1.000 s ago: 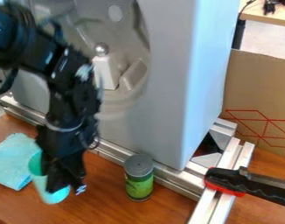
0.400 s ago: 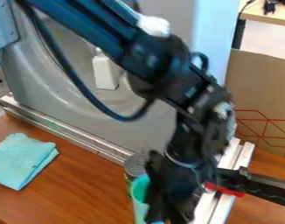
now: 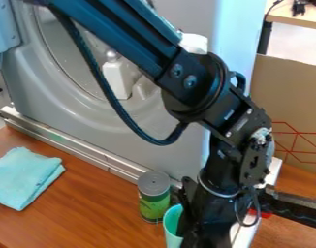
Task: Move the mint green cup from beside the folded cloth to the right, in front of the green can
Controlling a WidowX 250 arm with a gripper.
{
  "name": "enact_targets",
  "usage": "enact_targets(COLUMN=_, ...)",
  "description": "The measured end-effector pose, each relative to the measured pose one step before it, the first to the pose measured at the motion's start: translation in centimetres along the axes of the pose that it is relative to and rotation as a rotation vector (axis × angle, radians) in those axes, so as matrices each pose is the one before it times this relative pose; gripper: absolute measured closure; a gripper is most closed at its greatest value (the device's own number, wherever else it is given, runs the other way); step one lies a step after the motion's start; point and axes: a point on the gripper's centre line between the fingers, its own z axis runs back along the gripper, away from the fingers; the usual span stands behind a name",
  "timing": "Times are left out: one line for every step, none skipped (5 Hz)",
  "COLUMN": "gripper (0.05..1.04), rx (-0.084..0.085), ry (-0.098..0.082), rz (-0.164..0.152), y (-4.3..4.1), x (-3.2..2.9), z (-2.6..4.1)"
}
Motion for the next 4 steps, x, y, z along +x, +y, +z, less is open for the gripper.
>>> enact_targets(gripper=0.978, rx=0.0774, ry=-0.0162, rz=-0.0077, y=0.900, x=0.656, z=0.600)
enact_targets(gripper=0.978, rx=0.0429, ry=-0.0357, rz=0.0004, y=0.661, x=0.755, z=0.252)
enact_targets(gripper=0.978, rx=-0.0130, ry=-0.0170, rz=-0.0128, y=-0.216, x=0.581, z=-1.476)
enact_targets(gripper=0.979, rx=-0.0409, ry=-0.0321, rz=0.0182, y=0.314, x=0.182, z=-0.654)
